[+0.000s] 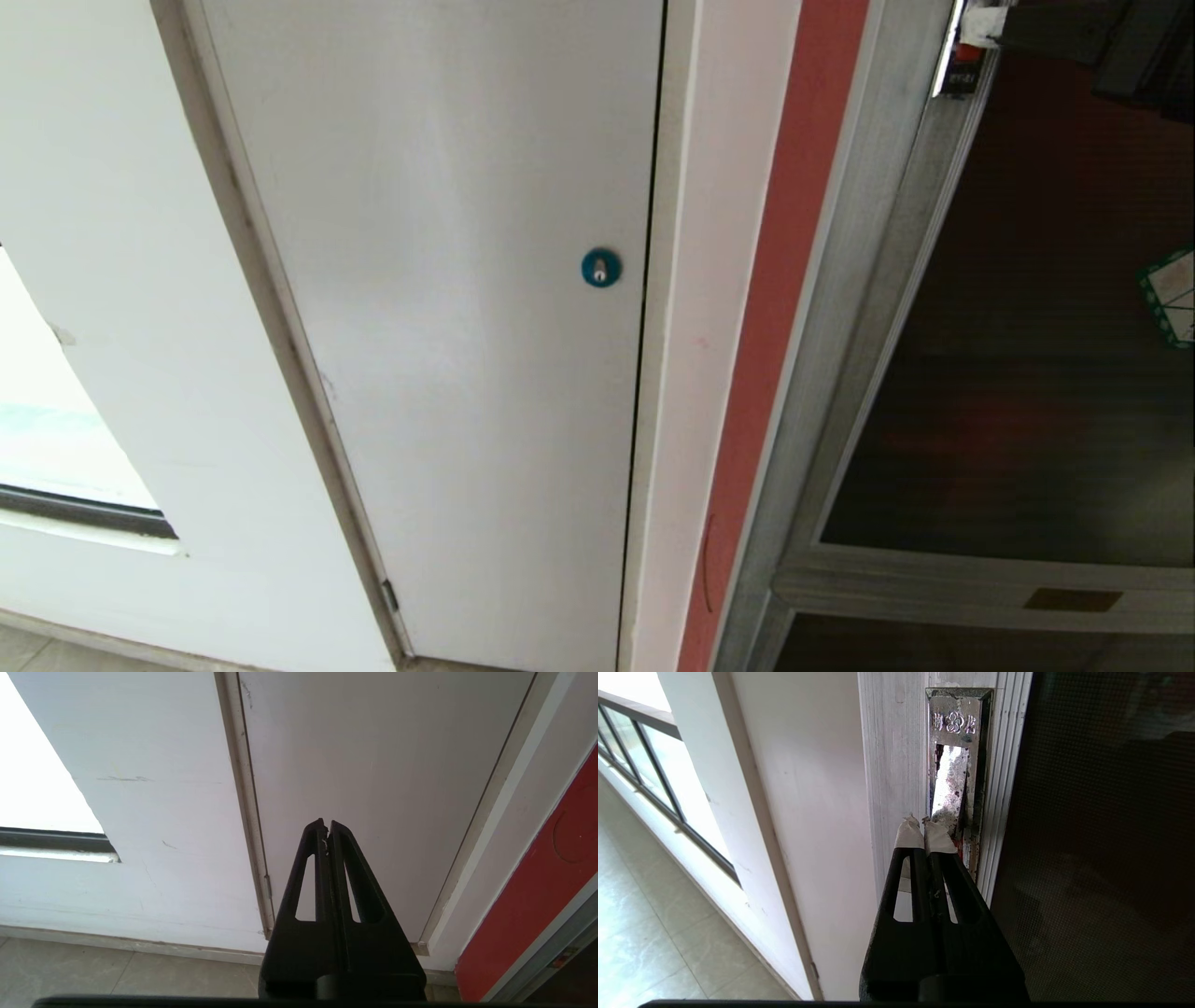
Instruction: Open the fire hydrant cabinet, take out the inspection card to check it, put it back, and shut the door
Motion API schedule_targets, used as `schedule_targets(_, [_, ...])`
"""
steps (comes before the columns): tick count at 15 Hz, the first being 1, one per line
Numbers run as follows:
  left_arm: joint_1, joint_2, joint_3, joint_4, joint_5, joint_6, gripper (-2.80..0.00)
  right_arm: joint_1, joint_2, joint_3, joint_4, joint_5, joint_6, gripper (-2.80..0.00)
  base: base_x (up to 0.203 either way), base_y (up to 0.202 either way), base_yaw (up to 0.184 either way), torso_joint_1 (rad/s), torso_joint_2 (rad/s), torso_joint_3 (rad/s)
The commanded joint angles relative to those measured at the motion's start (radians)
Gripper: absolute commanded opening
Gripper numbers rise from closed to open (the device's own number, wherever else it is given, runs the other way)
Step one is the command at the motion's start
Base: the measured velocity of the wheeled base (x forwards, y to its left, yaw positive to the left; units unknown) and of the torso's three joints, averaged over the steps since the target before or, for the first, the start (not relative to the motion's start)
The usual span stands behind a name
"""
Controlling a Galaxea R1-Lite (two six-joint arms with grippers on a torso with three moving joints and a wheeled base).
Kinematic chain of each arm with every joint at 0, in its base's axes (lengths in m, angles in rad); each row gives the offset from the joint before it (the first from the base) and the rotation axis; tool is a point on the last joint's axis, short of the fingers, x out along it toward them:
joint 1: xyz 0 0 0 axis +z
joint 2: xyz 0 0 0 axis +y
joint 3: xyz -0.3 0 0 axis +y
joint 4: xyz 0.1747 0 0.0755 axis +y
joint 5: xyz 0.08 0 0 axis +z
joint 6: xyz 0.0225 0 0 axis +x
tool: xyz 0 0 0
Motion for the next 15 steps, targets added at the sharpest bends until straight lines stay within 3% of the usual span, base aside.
schedule_targets(1, [0.000,0.000,0.000,-0.001,0.000,0.000,-2.80,-0.007,0.007,0.000,-0.002,0.001,0.001,-2.80,0.000,0.000,0.000,0.000,0.00,0.000])
schedule_targets(15, [0.000,0.001,0.000,0.000,0.000,0.000,-2.80,-0.023,0.028,-0.003,-0.002,0.002,-0.001,-2.80,0.000,0.000,0.000,0.000,0.00,0.000])
